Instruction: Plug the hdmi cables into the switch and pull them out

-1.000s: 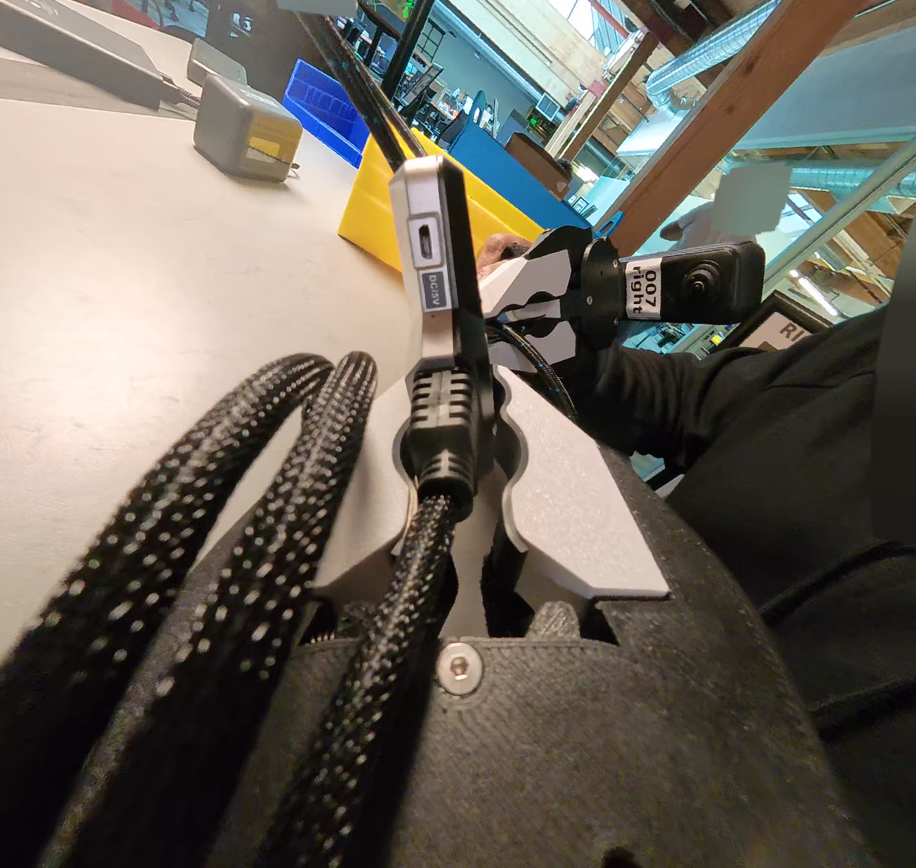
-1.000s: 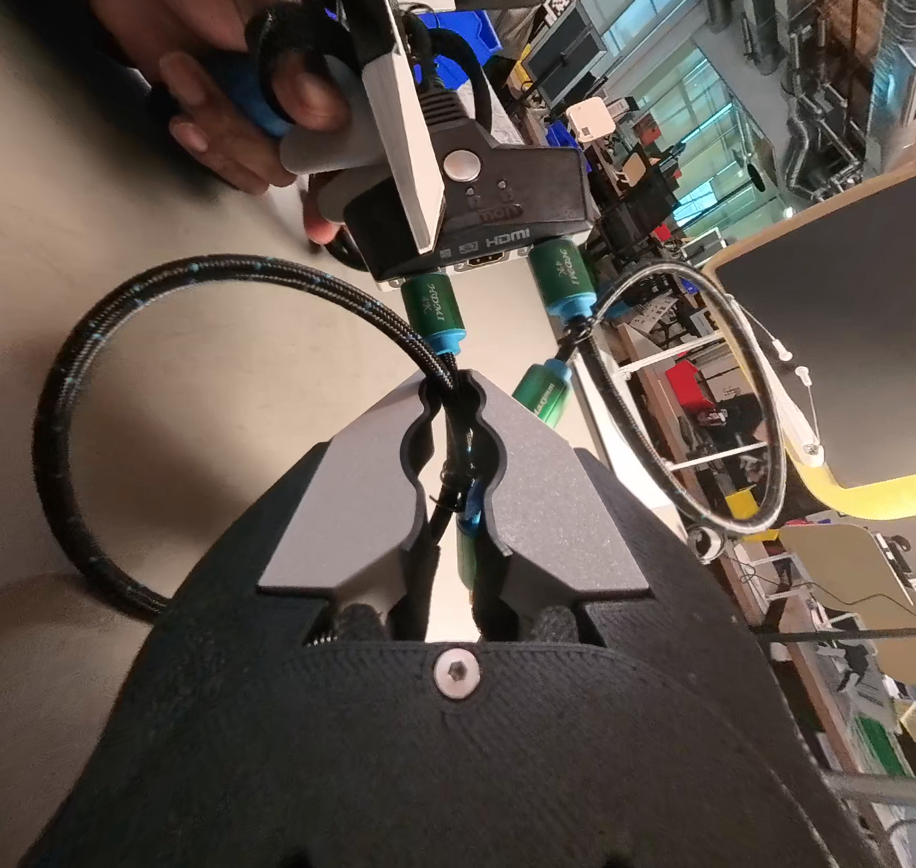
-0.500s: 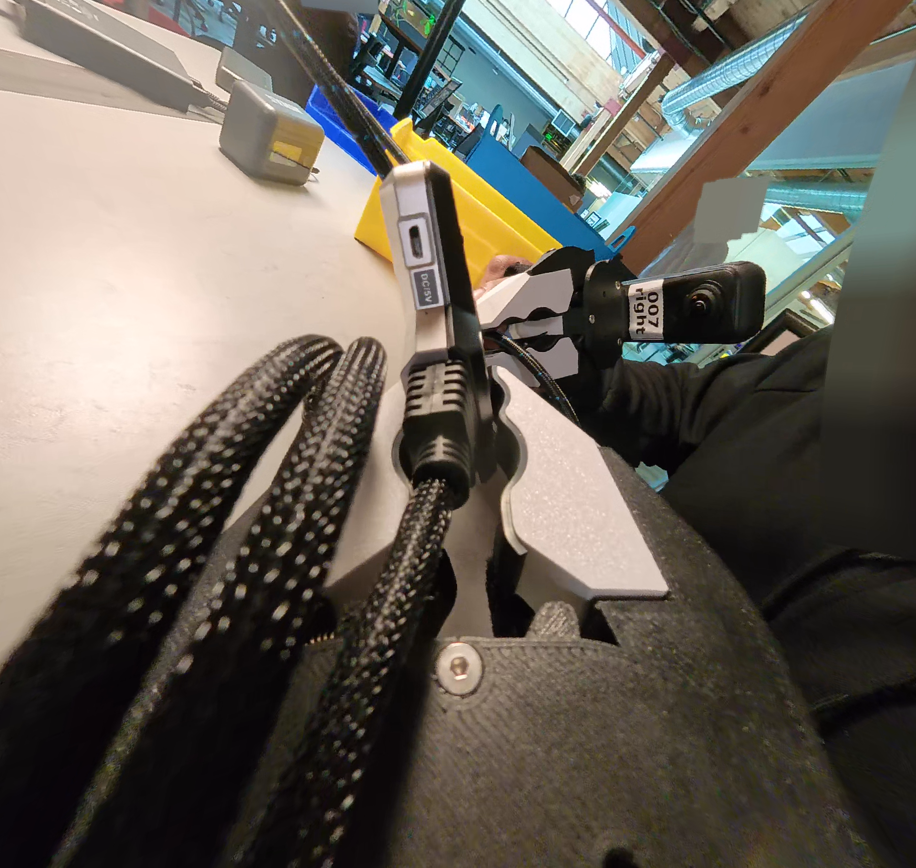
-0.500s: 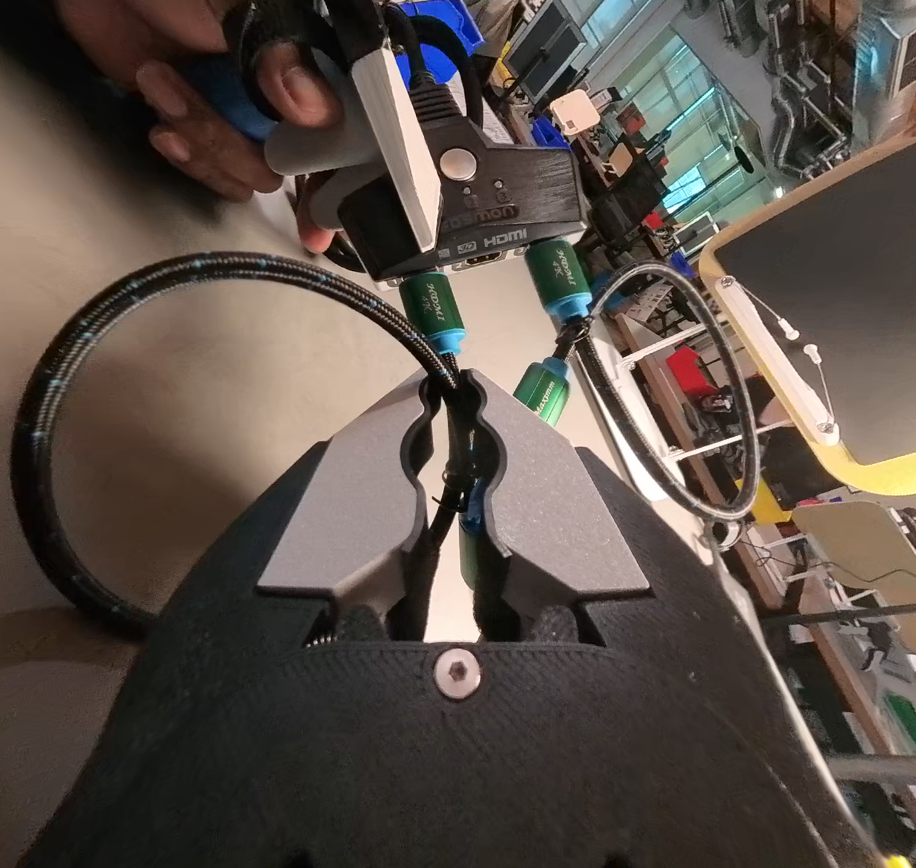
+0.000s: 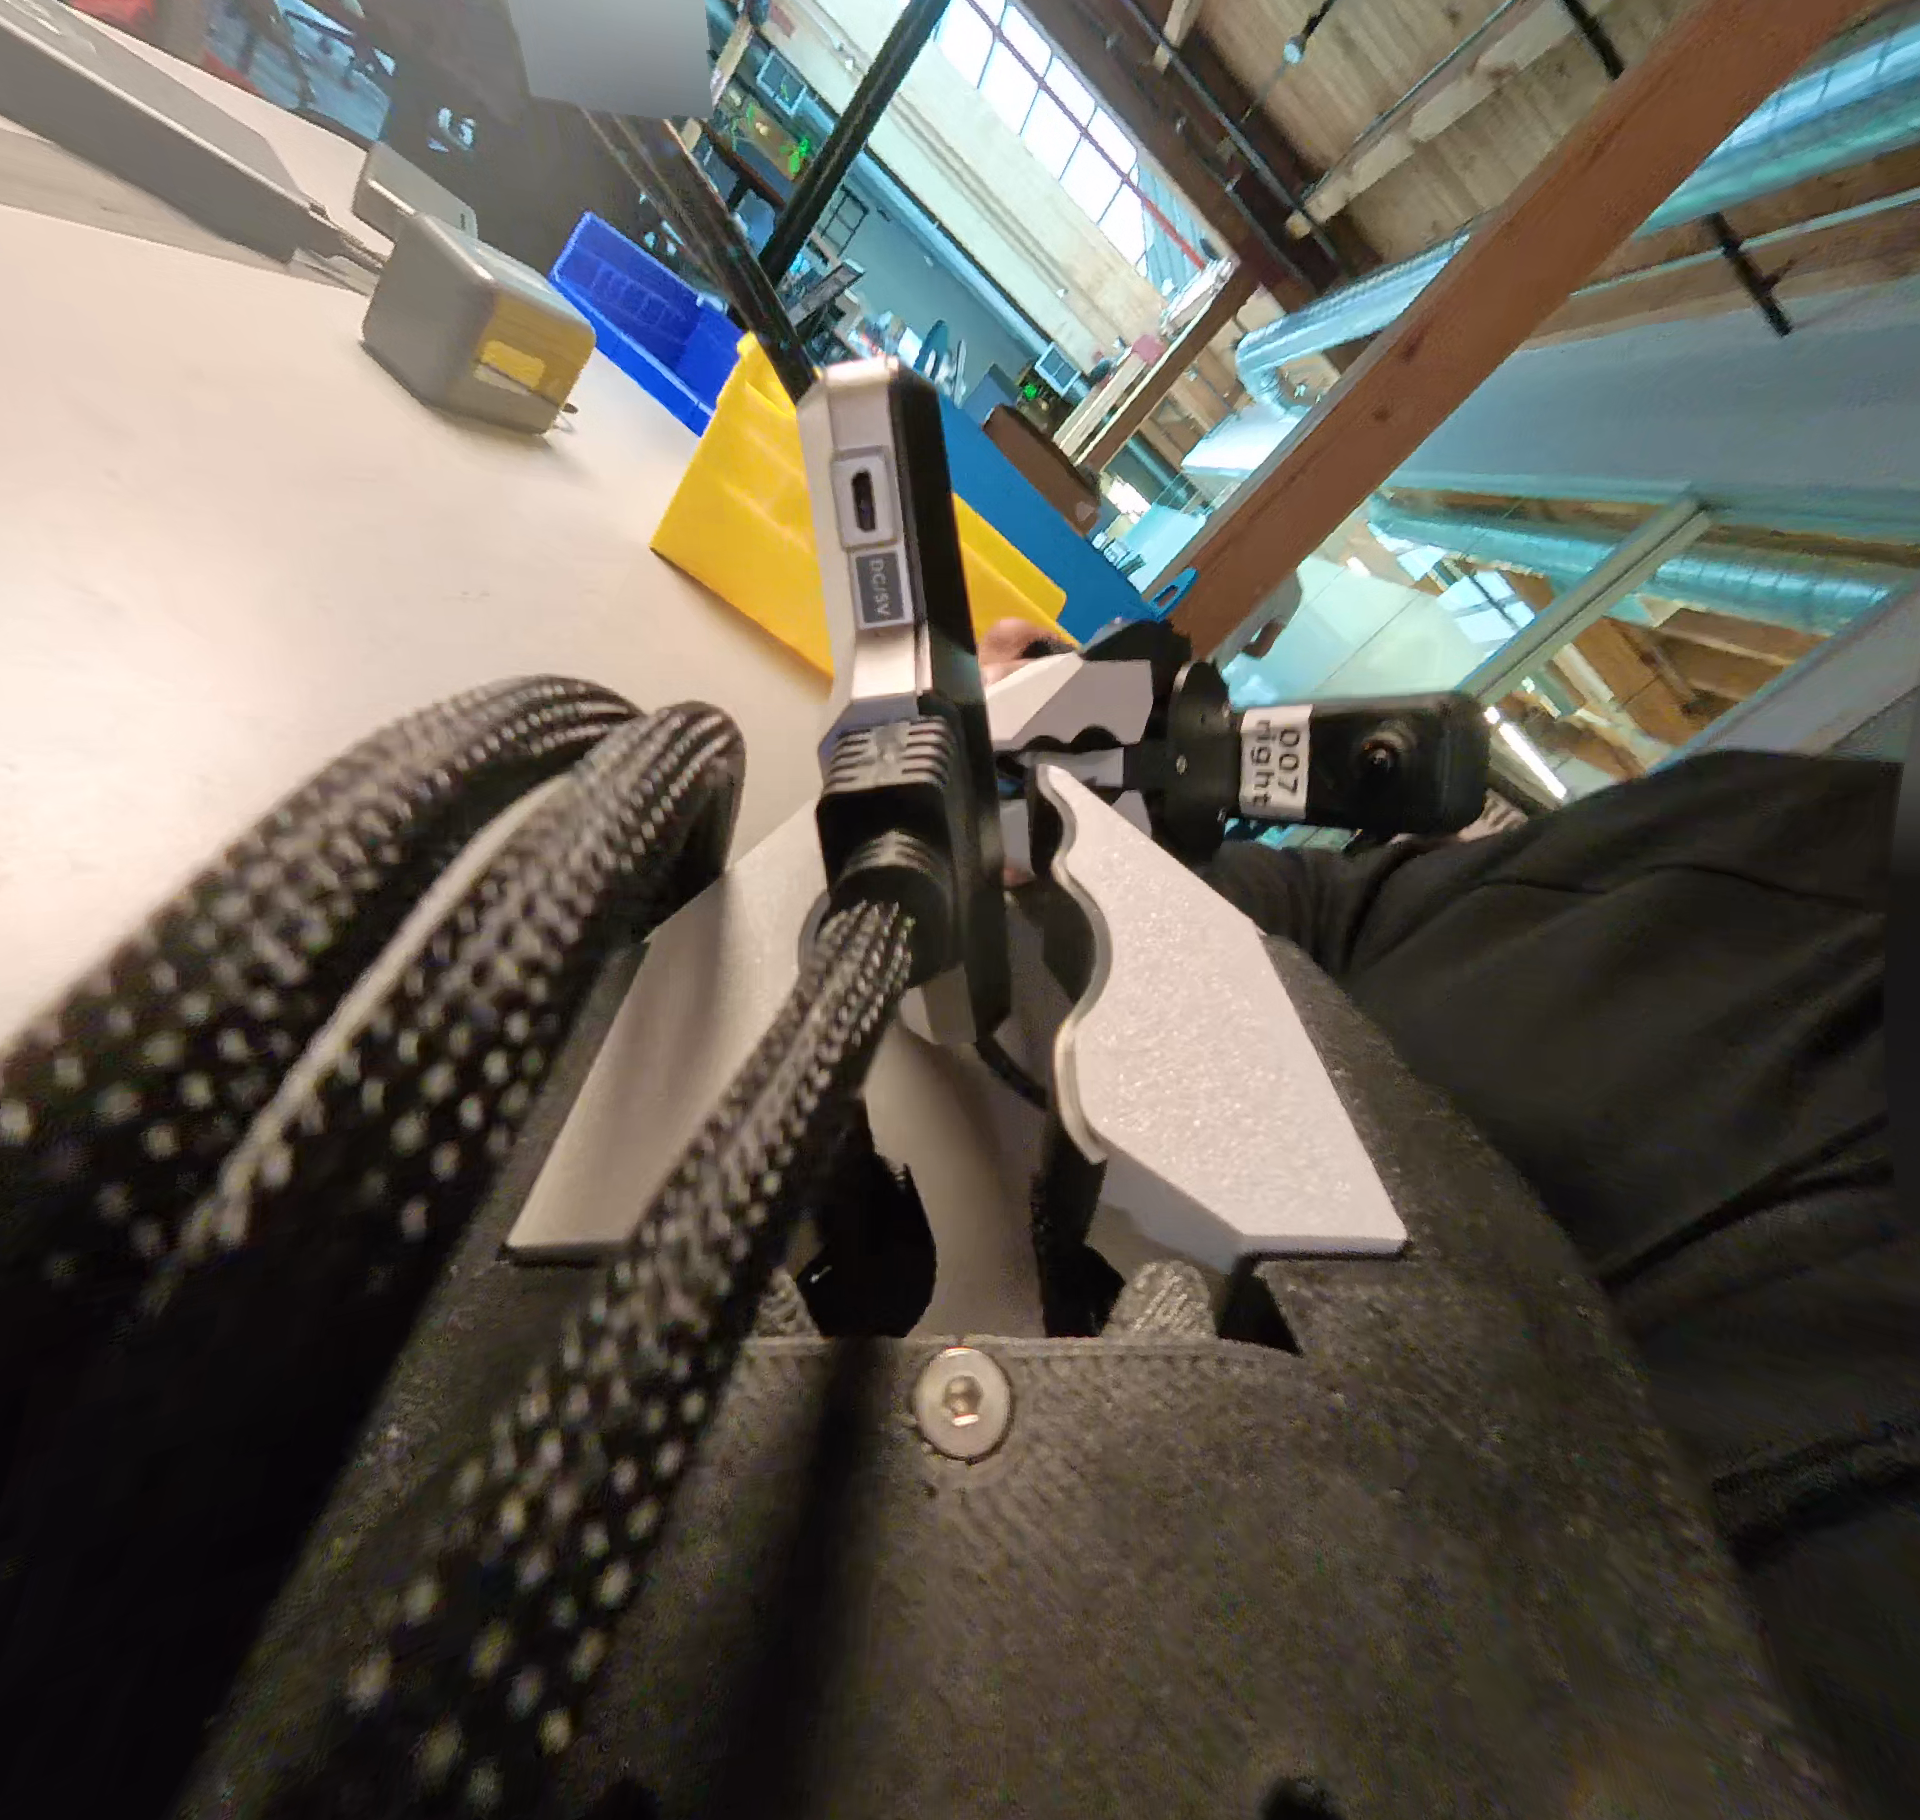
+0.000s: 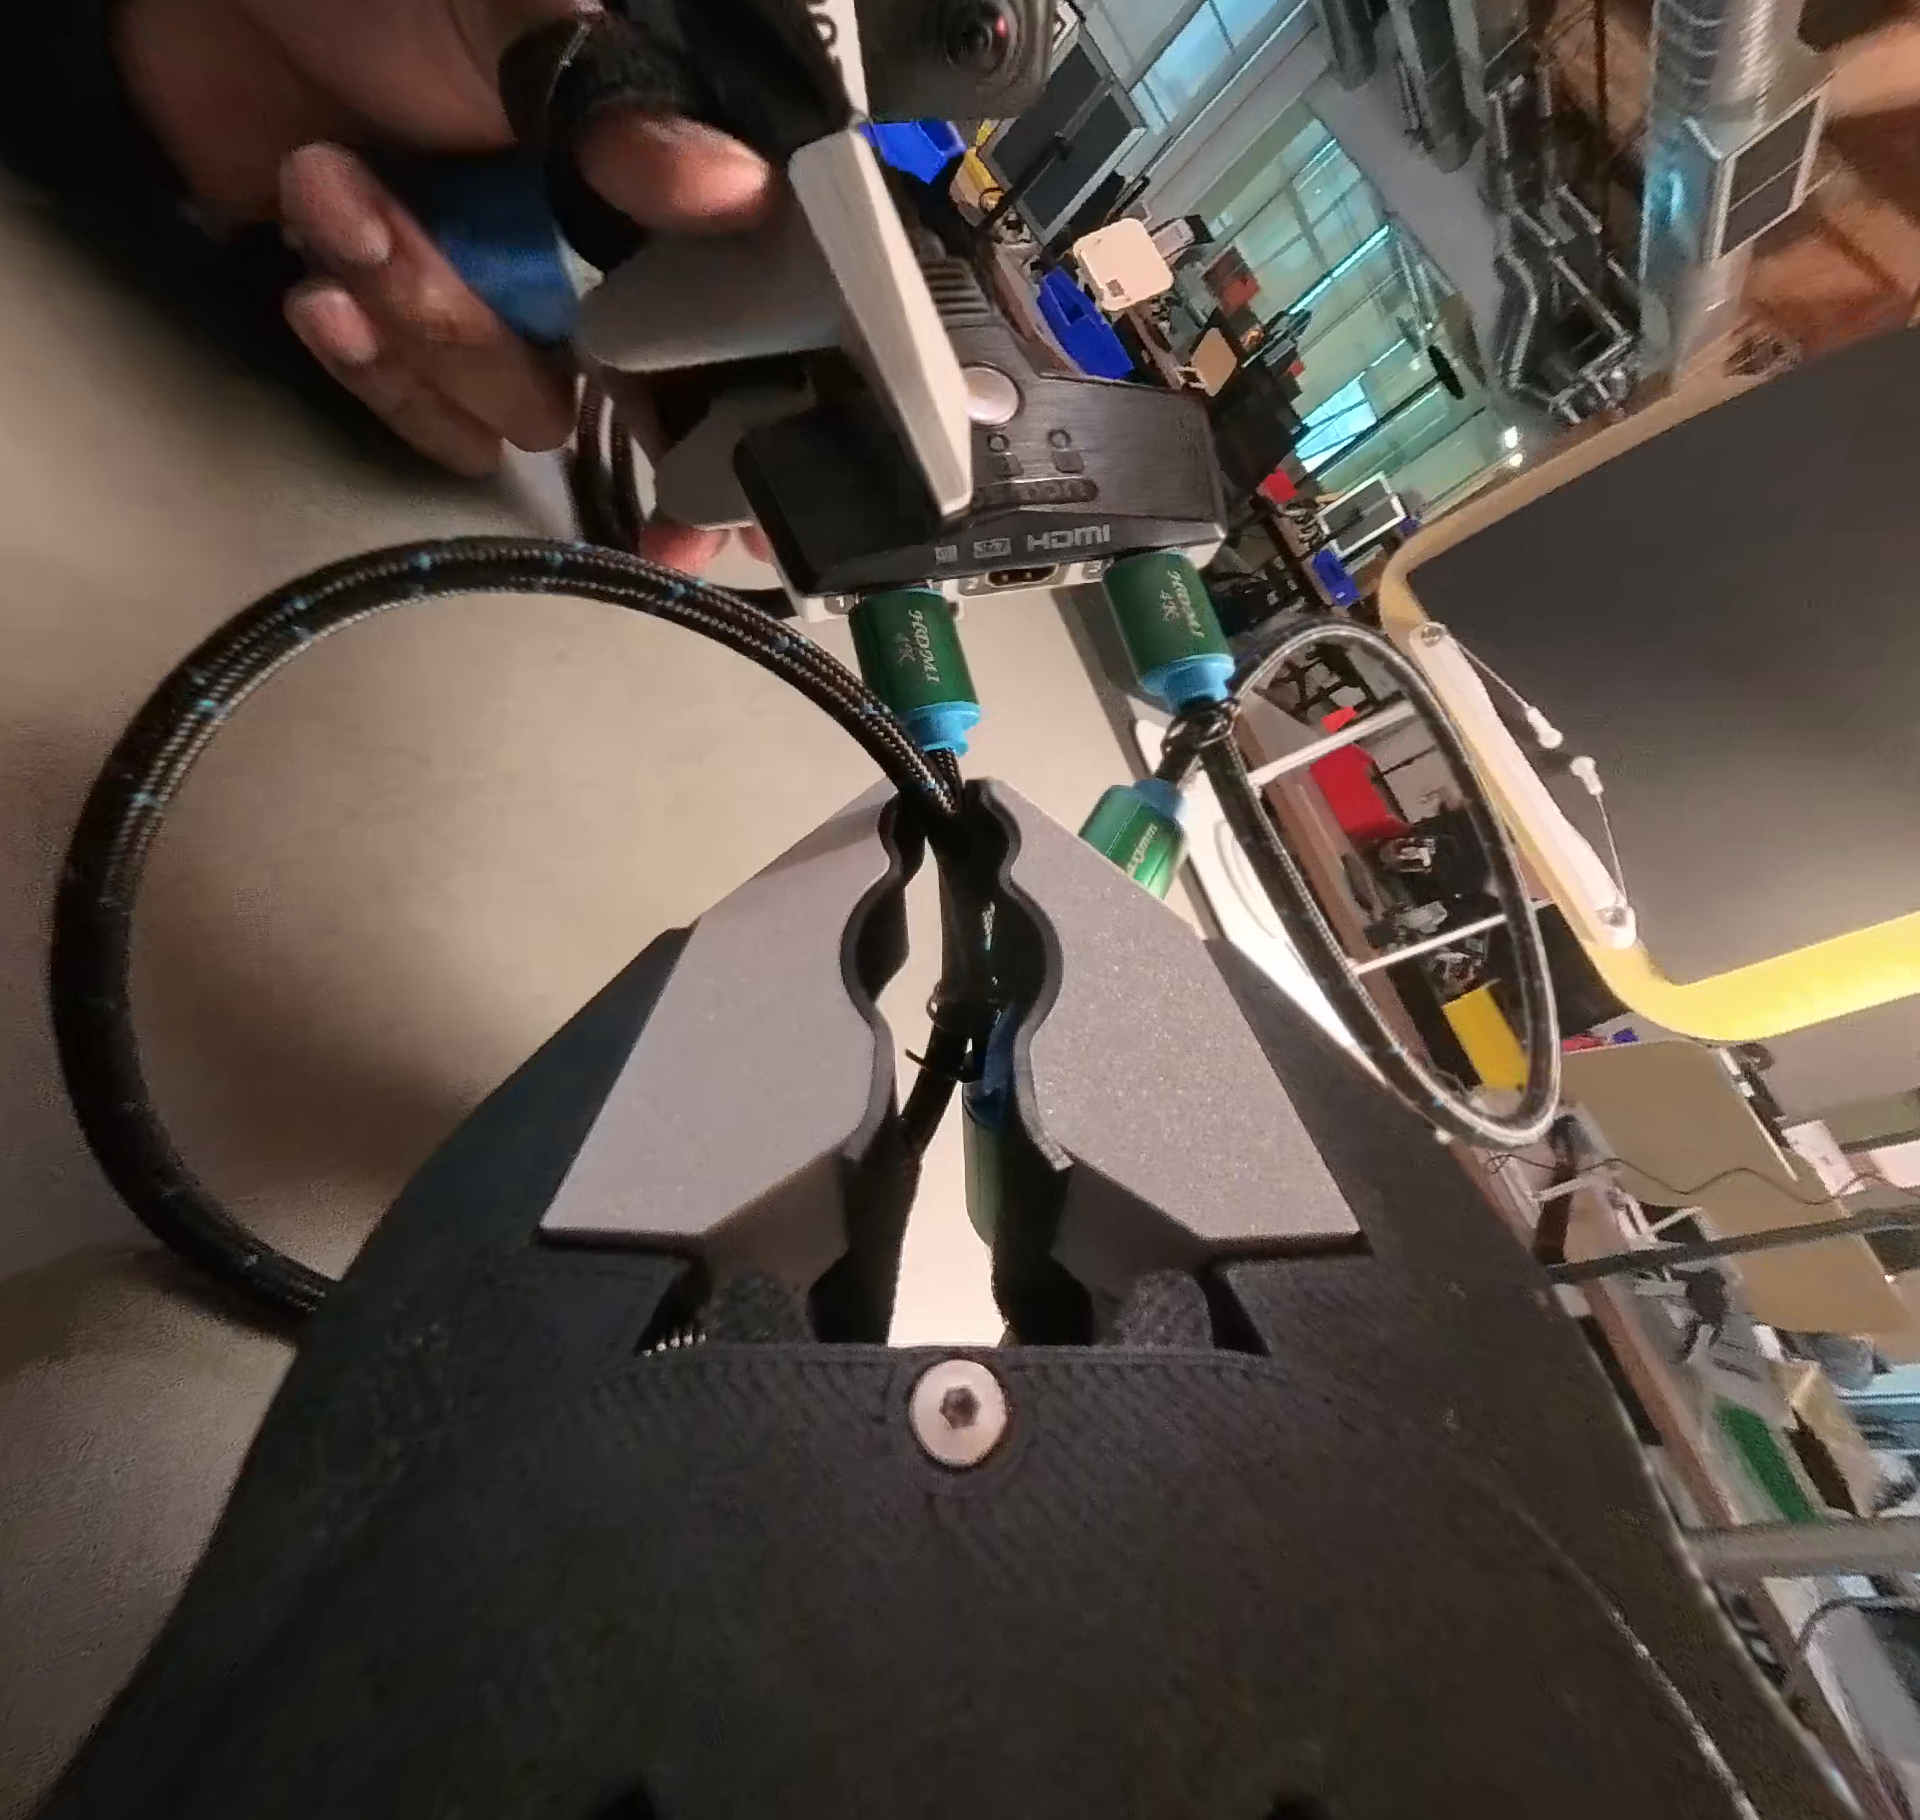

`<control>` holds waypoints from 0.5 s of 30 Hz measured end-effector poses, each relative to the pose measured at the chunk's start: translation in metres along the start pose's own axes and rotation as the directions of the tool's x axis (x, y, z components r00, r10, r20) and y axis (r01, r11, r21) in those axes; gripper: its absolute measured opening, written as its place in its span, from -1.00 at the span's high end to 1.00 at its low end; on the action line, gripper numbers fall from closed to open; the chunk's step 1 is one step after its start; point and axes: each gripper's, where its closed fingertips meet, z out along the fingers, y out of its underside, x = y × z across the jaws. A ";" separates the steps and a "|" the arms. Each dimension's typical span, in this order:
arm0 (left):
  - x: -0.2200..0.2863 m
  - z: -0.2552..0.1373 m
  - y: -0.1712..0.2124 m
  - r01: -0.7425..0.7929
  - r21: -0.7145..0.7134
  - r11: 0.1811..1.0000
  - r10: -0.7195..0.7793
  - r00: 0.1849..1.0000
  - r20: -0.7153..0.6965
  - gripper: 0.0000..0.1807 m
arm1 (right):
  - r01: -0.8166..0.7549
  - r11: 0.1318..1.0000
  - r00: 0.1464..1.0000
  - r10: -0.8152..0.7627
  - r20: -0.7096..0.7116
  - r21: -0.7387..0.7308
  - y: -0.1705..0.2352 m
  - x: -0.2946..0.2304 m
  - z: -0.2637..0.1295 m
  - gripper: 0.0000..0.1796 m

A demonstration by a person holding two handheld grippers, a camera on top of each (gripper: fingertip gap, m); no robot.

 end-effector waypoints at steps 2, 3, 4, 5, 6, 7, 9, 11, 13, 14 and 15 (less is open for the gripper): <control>0.002 0.000 -0.004 0.019 0.039 0.999 -0.019 1.000 -0.008 0.67 | -0.002 1.000 1.000 0.002 0.001 0.014 -0.001 -0.001 0.000 0.90; 0.001 0.000 -0.005 0.021 0.046 0.999 -0.021 1.000 -0.003 0.70 | -0.007 1.000 1.000 0.007 0.002 0.015 0.000 -0.001 0.001 0.90; 0.000 0.001 -0.005 0.016 0.048 0.999 -0.016 1.000 0.008 0.71 | -0.011 1.000 1.000 0.011 0.005 0.016 0.000 -0.001 0.001 0.90; -0.001 0.001 -0.005 0.008 0.047 0.999 -0.009 1.000 0.021 0.73 | -0.014 1.000 1.000 0.014 0.007 0.018 0.001 -0.001 0.001 0.90; -0.003 0.002 -0.004 -0.001 0.048 0.999 -0.001 0.999 0.034 0.74 | -0.018 1.000 1.000 0.018 0.010 0.020 0.001 -0.001 0.001 0.90; -0.004 0.002 -0.004 -0.008 0.048 0.999 0.005 0.999 0.046 0.77 | -0.022 1.000 1.000 0.022 0.012 0.020 0.001 -0.002 0.001 0.90; -0.006 0.002 -0.004 -0.006 0.046 0.999 0.003 0.999 0.054 0.77 | -0.033 0.999 0.999 0.033 0.016 0.013 0.003 -0.002 0.002 0.90; -0.010 0.002 -0.005 -0.012 0.053 0.999 0.008 0.997 0.079 0.76 | -0.063 0.998 0.998 0.063 0.020 -0.002 0.006 -0.002 0.004 0.89; -0.012 0.002 -0.005 -0.031 0.061 0.998 0.024 0.994 0.108 0.76 | -0.110 0.994 0.993 0.111 0.027 -0.023 0.010 -0.001 0.007 0.88; -0.014 0.002 -0.006 -0.039 0.065 0.997 0.031 0.992 0.119 0.76 | -0.139 0.990 0.990 0.140 0.030 -0.037 0.013 -0.001 0.008 0.87; -0.015 0.001 -0.006 -0.047 0.069 0.997 0.037 0.990 0.132 0.76 | -0.172 0.984 0.984 0.174 0.030 -0.049 0.015 0.000 0.010 0.85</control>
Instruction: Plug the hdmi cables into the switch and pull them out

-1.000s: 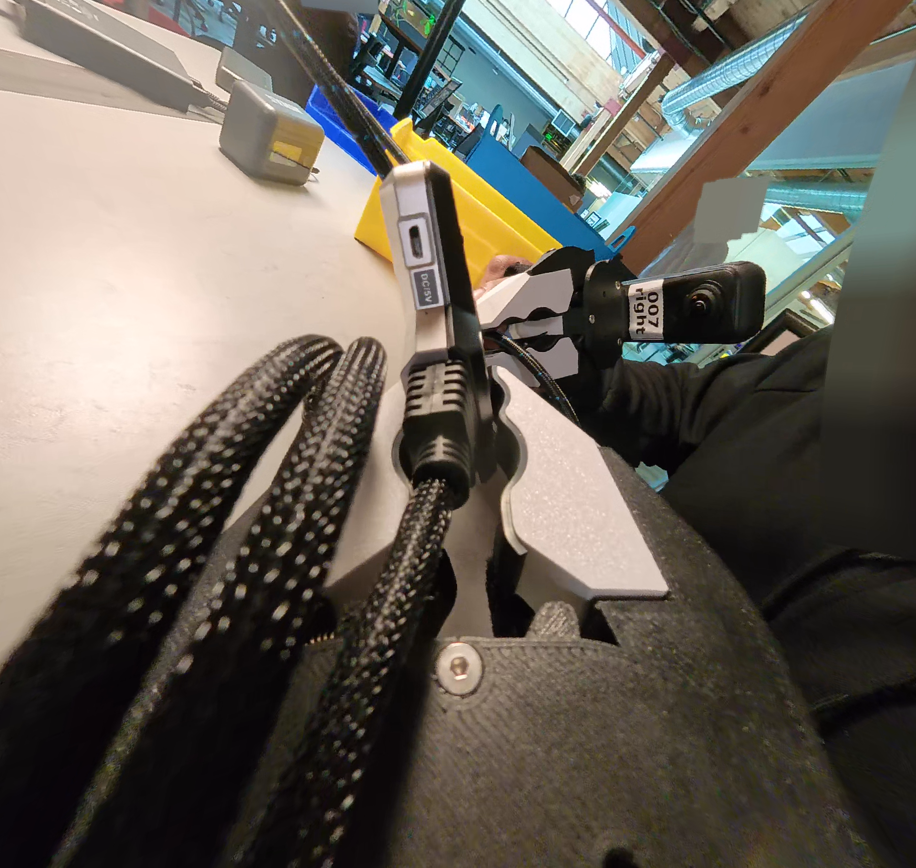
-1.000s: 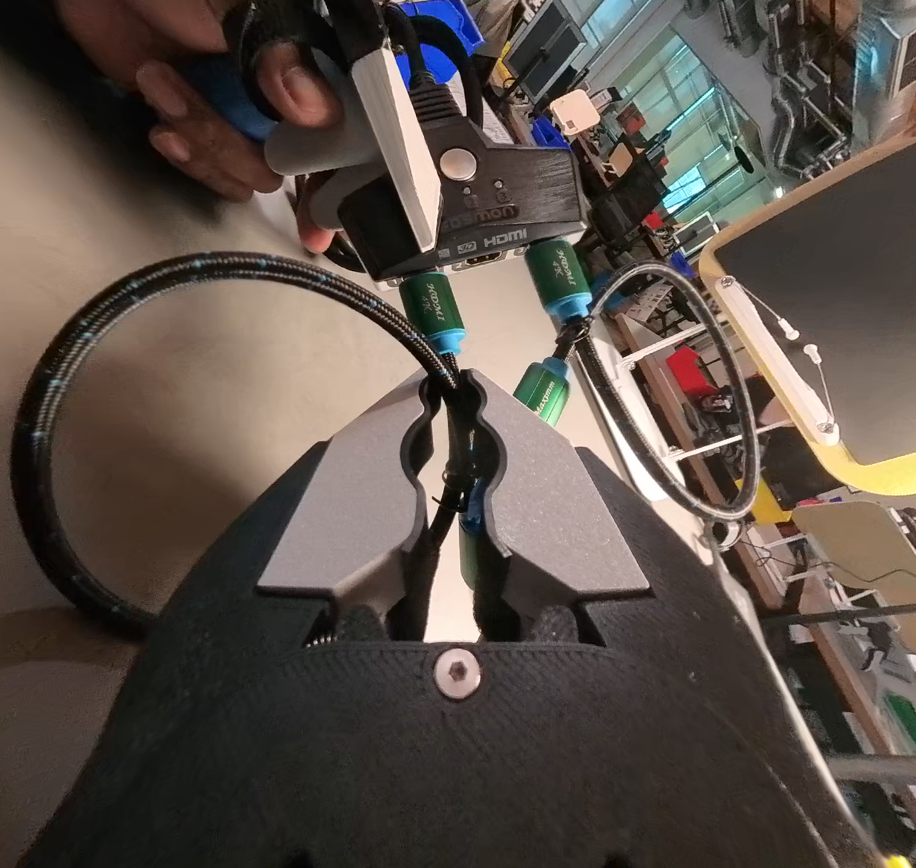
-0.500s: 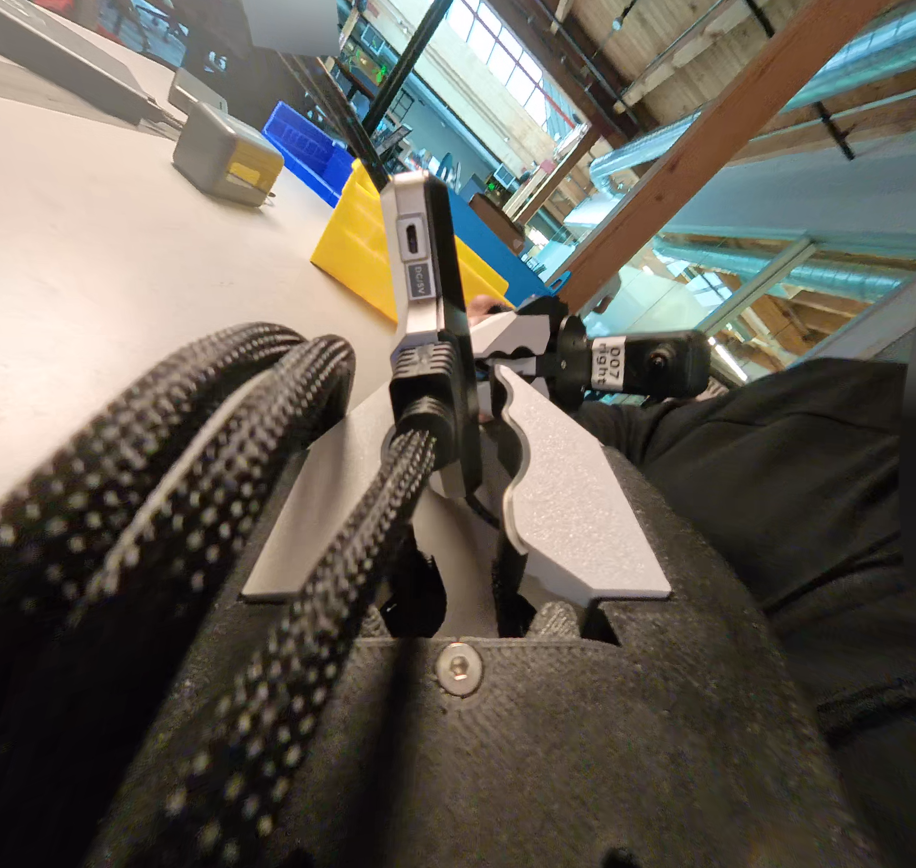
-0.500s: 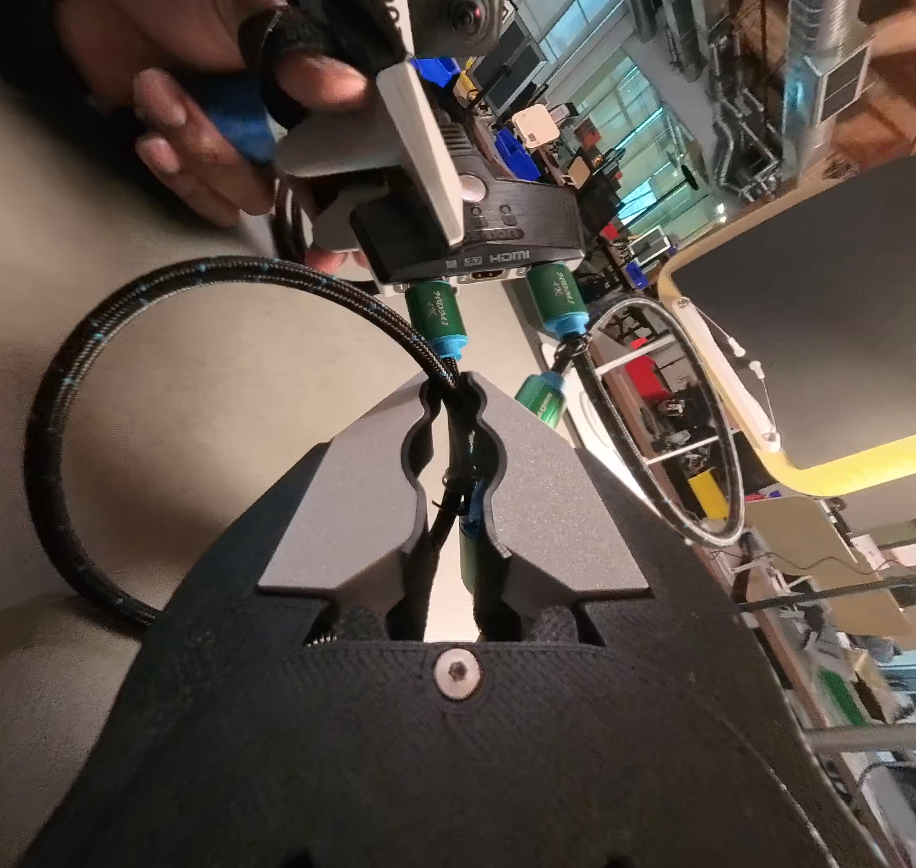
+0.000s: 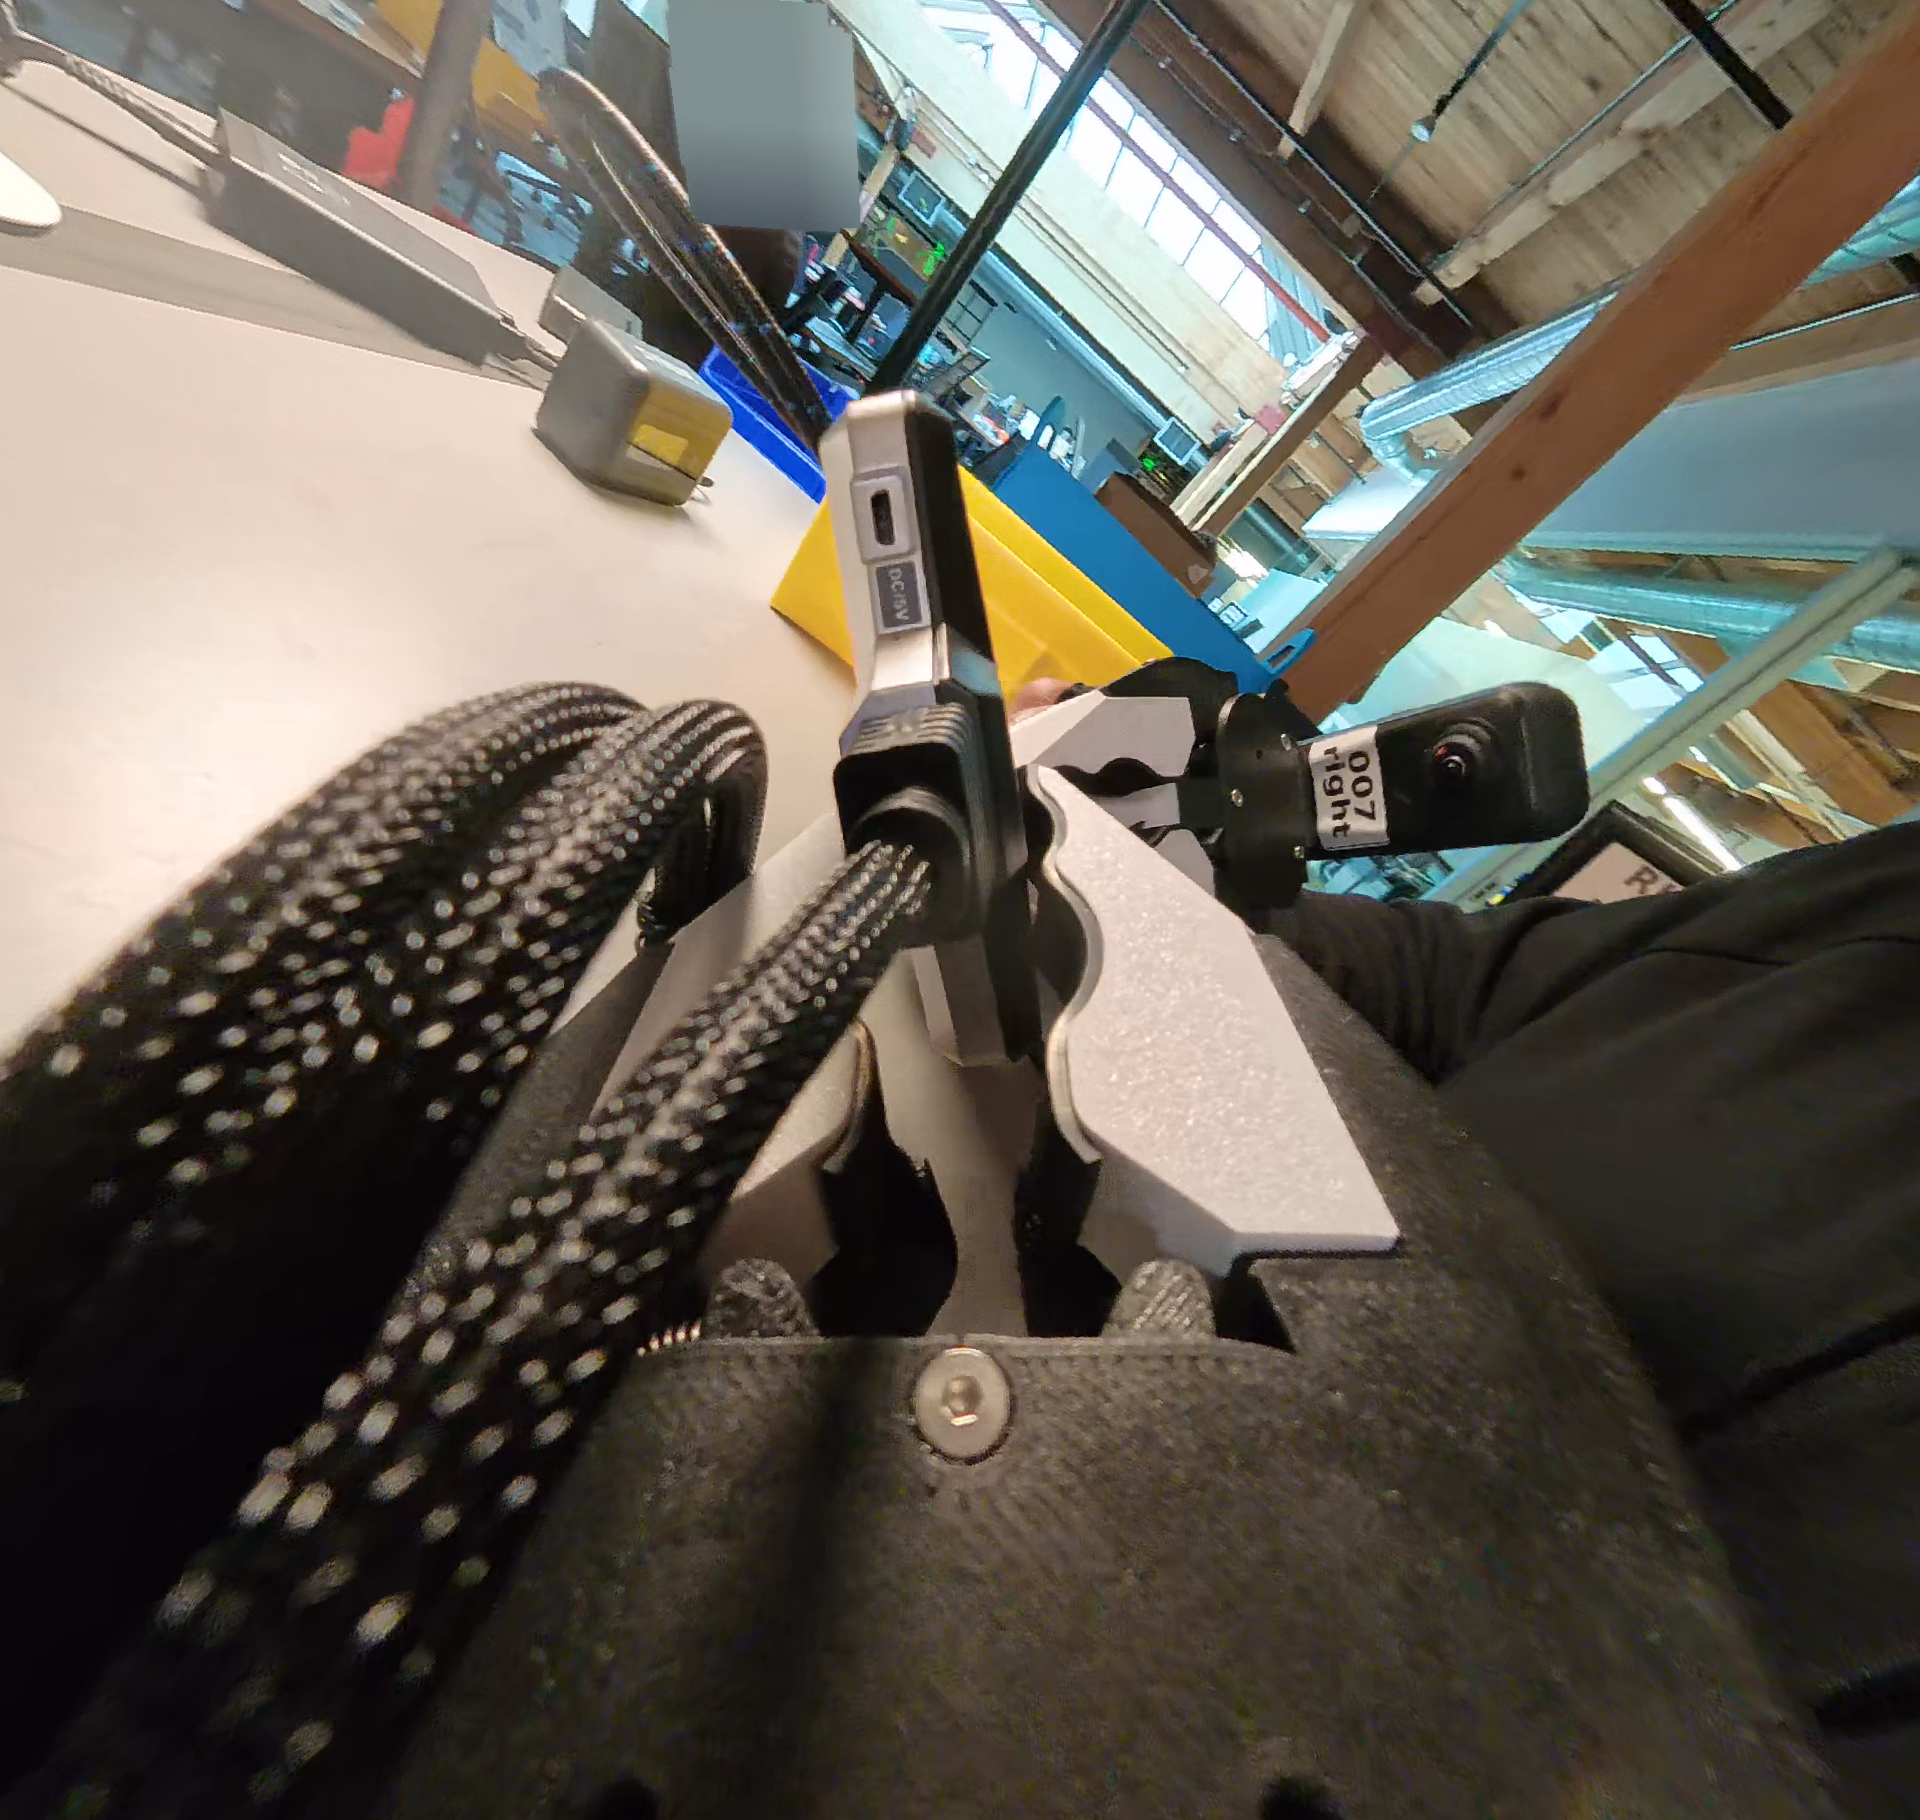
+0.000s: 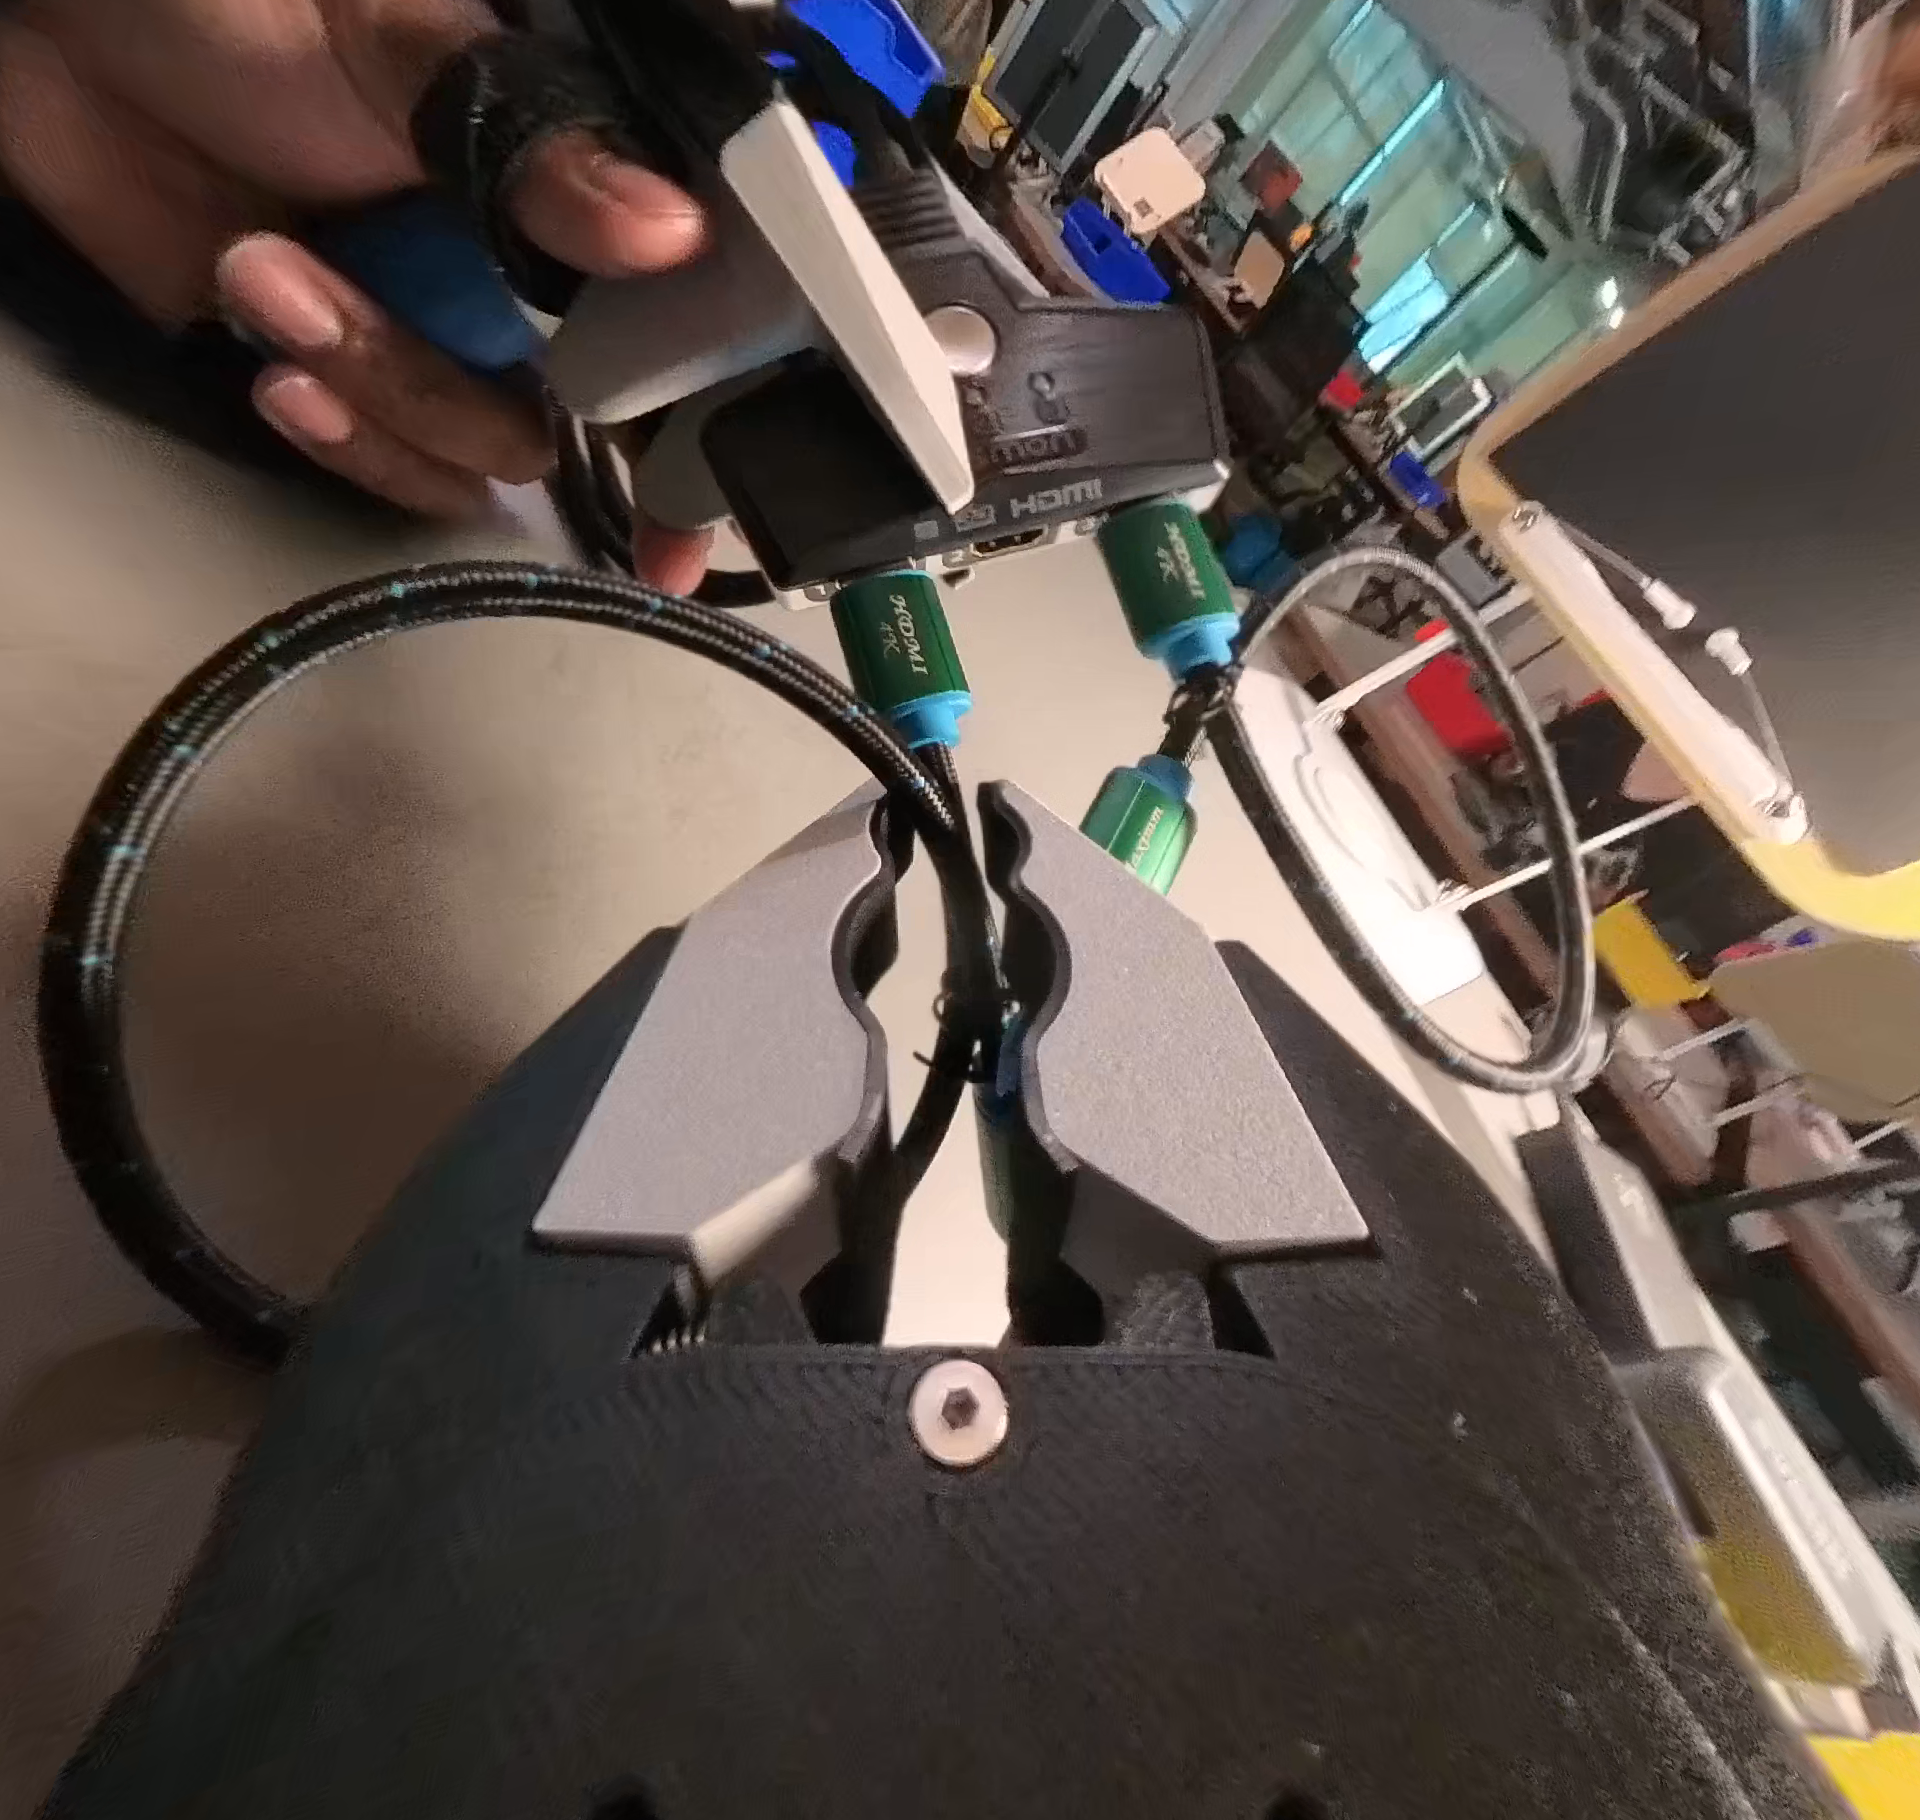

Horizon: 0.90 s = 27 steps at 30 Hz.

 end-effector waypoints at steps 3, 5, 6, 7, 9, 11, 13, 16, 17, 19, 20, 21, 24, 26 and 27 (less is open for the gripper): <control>-0.005 -0.002 -0.007 -0.005 0.046 0.999 0.003 0.999 0.035 0.77 | -0.120 0.993 0.993 0.120 -0.001 0.006 0.001 0.008 0.001 0.77; -0.008 -0.008 -0.020 -0.019 0.122 0.992 0.014 0.999 0.045 0.78 | -0.214 0.976 0.977 0.215 -0.010 0.050 -0.004 0.018 -0.003 0.69; -0.010 -0.012 -0.028 -0.028 0.167 0.986 0.019 0.998 0.052 0.78 | -0.267 0.960 0.963 0.269 -0.009 0.084 -0.009 0.024 -0.007 0.69; -0.013 -0.016 -0.037 -0.027 0.213 0.977 0.015 0.998 0.059 0.78 | -0.321 0.939 0.946 0.323 0.003 0.125 -0.015 0.029 -0.011 0.67; -0.020 -0.027 -0.055 -0.016 0.319 0.948 -0.011 0.997 0.082 0.78 | -0.415 0.883 0.909 0.414 0.055 0.219 -0.032 0.032 -0.019 0.68; -0.027 -0.038 -0.072 0.040 0.429 0.902 -0.085 0.993 0.085 0.79 | -0.509 0.799 0.861 0.483 0.163 0.320 -0.055 0.025 -0.025 0.68; -0.032 -0.047 -0.088 0.125 0.539 0.833 -0.175 0.984 0.041 0.78 | -0.593 0.707 0.805 0.517 0.292 0.384 -0.078 0.010 -0.026 0.69; -0.030 -0.049 -0.103 0.252 0.643 0.723 -0.272 0.960 -0.070 0.77 | -0.667 0.641 0.743 0.533 0.405 0.381 -0.100 -0.013 -0.011 0.57; -0.026 -0.048 -0.107 0.270 0.663 0.698 -0.282 0.955 -0.091 0.77 | -0.680 0.635 0.730 0.537 0.422 0.366 -0.103 -0.020 -0.002 0.45; -0.017 -0.043 -0.113 0.300 0.691 0.657 -0.285 0.948 -0.140 0.77 | -0.713 0.611 0.693 0.542 0.475 0.343 -0.111 -0.031 0.009 0.25; -0.011 -0.041 -0.116 0.316 0.702 0.638 -0.284 0.944 -0.167 0.78 | -0.736 0.583 0.667 0.541 0.513 0.342 -0.117 -0.033 0.010 0.21; -0.005 -0.039 -0.119 0.331 0.710 0.621 -0.280 0.940 -0.193 0.76 | -0.759 0.552 0.642 0.544 0.541 0.345 -0.122 -0.034 0.010 0.20; 0.009 -0.037 -0.127 0.332 0.732 0.595 -0.244 0.942 -0.229 0.76 | -0.774 0.519 0.630 0.572 0.524 0.364 -0.126 -0.029 0.012 0.10; 0.012 -0.041 -0.133 0.345 0.752 0.562 -0.248 0.937 -0.244 0.77 | -0.770 0.498 0.637 0.563 0.526 0.398 -0.130 -0.022 0.005 0.10; 0.014 -0.044 -0.136 0.357 0.761 0.542 -0.248 0.933 -0.261 0.77 | -0.760 0.483 0.650 0.564 0.510 0.435 -0.133 -0.016 0.000 0.12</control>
